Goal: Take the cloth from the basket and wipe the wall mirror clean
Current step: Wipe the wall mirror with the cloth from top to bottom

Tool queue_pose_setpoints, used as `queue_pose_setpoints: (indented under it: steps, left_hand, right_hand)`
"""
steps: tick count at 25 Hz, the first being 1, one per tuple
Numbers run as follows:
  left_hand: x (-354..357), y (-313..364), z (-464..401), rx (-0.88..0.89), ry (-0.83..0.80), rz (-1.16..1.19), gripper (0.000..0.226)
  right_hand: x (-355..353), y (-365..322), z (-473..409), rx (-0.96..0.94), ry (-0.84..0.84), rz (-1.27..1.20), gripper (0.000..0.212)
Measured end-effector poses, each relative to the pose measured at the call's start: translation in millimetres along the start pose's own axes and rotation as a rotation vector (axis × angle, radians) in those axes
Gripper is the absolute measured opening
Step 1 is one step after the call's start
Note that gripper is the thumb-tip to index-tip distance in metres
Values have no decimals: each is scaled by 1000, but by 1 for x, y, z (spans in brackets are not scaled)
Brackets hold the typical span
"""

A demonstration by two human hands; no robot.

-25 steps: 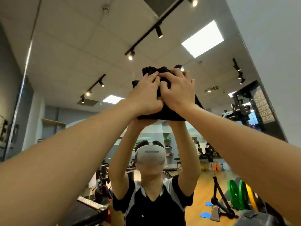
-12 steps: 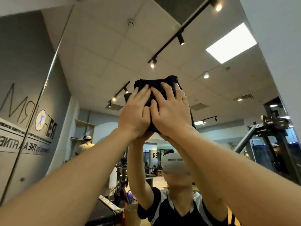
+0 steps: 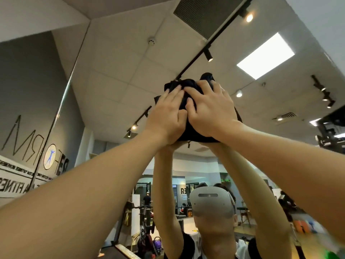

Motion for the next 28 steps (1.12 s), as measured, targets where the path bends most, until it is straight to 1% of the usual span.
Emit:
queue_pose_setpoints:
  steps: [2,5,6,10,16,21,24,27,28]
  left_hand:
    - [-3,-8,-19,9,8,10,79]
    - [-12,-27,-52,31,17,0,65]
    - [-14,-31,-62,40,25,4,65]
    - [-25,-51,-107,50,8,24,78]
    - [-59,-87,-179,32,7,21,74]
    - [-92,-130,-262,49,13,22,73]
    - [-109,-156,-301,92,-60,-20,80]
    - [-124,-170,-304,233,-194,-122,95]
    - [-129,-169,-300,272,-222,-155,95]
  right_hand:
    - [3,0,-23,0,24,6,49]
    - [10,-2,-62,-6,12,9,49]
    - [11,-2,-73,-12,9,10,49]
    - [16,-1,-120,13,0,20,49]
    - [27,-9,-209,23,12,-1,49]
    - [43,-17,-310,23,26,9,52]
    - [48,-20,-352,21,-15,14,53]
    - [43,-22,-348,-18,-89,55,65]
    - [38,-27,-343,-41,-111,70,68]
Point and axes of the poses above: each hand's wrist, its own z-axis away from the middle knuckle, its own x-axis out of the palm, y = z × x, the point moved 3 cm from there along -z, towards the middle knuckle, and after that the axes turned 5 degrees about z, right-handed, at the moved point
